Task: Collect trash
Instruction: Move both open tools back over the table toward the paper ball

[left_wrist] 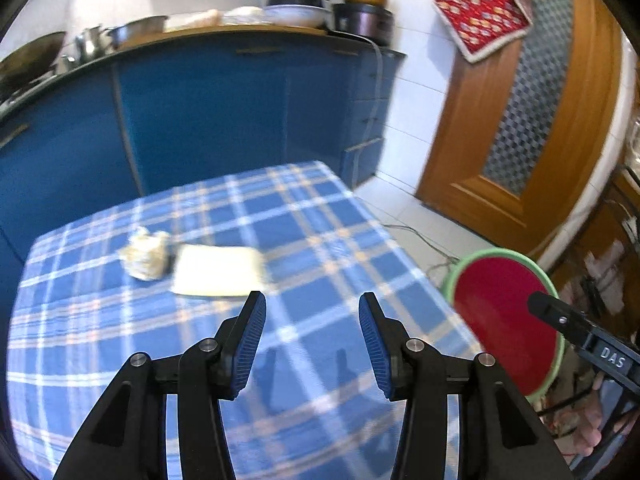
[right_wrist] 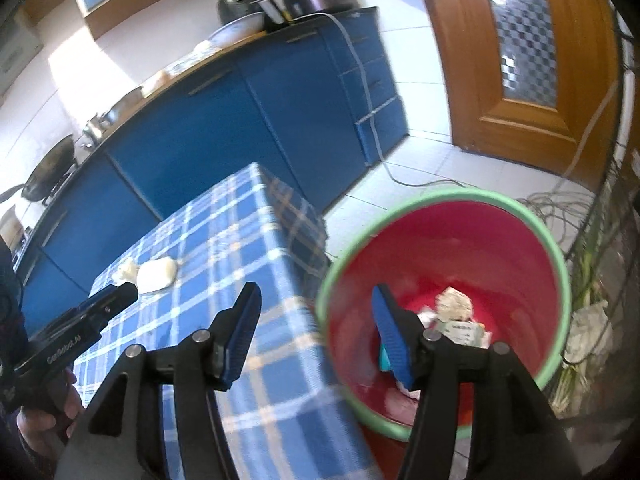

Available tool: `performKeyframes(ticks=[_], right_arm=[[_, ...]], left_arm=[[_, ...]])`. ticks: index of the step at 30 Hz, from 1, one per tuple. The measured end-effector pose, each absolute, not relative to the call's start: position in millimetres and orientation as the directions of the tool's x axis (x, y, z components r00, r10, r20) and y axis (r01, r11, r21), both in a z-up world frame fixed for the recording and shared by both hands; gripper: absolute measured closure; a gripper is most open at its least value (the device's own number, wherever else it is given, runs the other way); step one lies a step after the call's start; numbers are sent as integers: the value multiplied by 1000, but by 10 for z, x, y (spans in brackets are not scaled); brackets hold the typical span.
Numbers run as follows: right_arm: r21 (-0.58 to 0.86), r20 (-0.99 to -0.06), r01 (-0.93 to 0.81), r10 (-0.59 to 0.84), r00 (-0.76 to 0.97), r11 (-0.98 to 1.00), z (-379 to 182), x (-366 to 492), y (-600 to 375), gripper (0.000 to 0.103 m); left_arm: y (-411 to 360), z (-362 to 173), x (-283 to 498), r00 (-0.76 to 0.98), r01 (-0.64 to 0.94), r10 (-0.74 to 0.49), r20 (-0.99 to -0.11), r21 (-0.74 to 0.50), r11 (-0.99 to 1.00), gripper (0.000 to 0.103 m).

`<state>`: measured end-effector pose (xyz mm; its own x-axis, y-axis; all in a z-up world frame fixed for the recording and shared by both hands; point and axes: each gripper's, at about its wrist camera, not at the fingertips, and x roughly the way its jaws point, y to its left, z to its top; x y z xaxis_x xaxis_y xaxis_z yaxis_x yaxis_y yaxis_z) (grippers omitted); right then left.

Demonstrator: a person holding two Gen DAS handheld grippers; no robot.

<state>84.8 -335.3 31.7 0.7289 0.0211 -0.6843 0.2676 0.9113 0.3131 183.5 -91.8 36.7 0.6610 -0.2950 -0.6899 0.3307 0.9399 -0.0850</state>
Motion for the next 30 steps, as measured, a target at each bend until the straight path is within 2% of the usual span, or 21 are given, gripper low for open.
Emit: performKeyframes(ticks=[5, 20, 23, 30], right_arm=[[298, -673, 216, 44, 739, 930, 427, 1074, -3086, 35], [298, -662, 115, 118, 740, 948, 502, 1762, -2438, 34], [302, -663, 110, 125, 738, 947, 473, 1895, -2352, 31], [288, -688, 99, 134, 713, 953, 341, 2120, -2241, 31]], left_arm=[[-582, 409, 2014, 689, 263, -236, -685, -67, 962, 53], [88, 181, 2670, 682, 110, -130, -720, -75, 991, 51], [128, 97, 2816, 672, 100, -123, -730, -75, 992, 51], [203, -86, 3073, 640, 77, -131, -757, -106, 991, 51]])
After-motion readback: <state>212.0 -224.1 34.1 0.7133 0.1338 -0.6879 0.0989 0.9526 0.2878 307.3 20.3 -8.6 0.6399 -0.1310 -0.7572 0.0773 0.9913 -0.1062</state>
